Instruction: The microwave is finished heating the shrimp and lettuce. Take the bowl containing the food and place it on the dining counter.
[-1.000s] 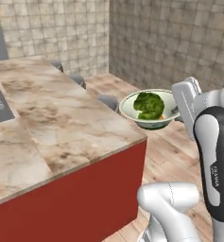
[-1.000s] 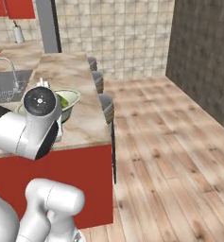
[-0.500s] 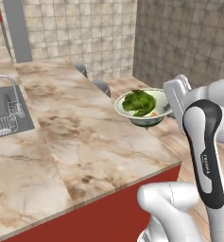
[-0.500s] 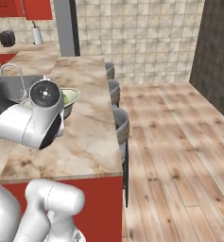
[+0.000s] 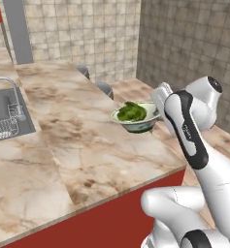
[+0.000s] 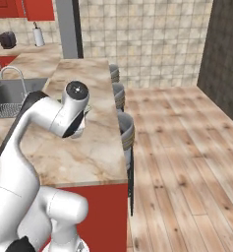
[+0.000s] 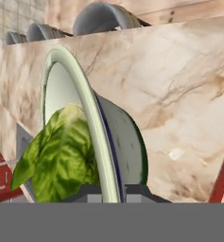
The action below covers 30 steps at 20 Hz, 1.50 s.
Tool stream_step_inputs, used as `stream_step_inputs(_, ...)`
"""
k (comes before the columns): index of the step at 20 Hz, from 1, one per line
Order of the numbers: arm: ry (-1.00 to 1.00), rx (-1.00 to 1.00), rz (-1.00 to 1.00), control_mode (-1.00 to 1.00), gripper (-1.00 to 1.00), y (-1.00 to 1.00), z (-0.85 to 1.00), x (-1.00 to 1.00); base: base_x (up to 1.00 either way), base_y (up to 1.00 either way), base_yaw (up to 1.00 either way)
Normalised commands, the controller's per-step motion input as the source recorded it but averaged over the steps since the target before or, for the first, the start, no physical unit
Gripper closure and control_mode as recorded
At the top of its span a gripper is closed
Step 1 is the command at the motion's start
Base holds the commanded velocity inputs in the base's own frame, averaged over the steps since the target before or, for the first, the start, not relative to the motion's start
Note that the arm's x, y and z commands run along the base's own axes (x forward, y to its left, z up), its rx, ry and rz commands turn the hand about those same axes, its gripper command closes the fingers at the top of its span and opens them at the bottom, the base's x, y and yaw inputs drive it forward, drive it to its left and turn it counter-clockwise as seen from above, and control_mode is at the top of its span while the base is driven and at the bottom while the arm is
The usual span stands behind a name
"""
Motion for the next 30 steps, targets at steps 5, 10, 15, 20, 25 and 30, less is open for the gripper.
stream_step_inputs(5,0.02,0.0,0.05,-1.0,1.0,0.0,-0.59,0.97,0.0,0.0,0.0)
stream_step_inputs(10,0.0,-0.03,0.0,-1.0,1.0,0.03,-0.75,0.78,0.0,0.0,0.0)
stream_step_inputs(15,0.0,-0.07,0.01,-1.0,1.0,0.0,-0.82,0.45,0.0,0.0,0.0)
stream_step_inputs(20,0.0,-0.02,0.02,-1.0,1.0,0.0,-0.56,0.08,0.0,0.0,0.0)
stream_step_inputs(25,0.0,0.0,0.0,-1.0,1.0,0.02,-0.49,0.0,0.0,0.0,0.0)
stream_step_inputs(30,0.0,0.0,0.0,-1.0,1.0,0.14,-0.41,0.24,0.0,0.0,0.0)
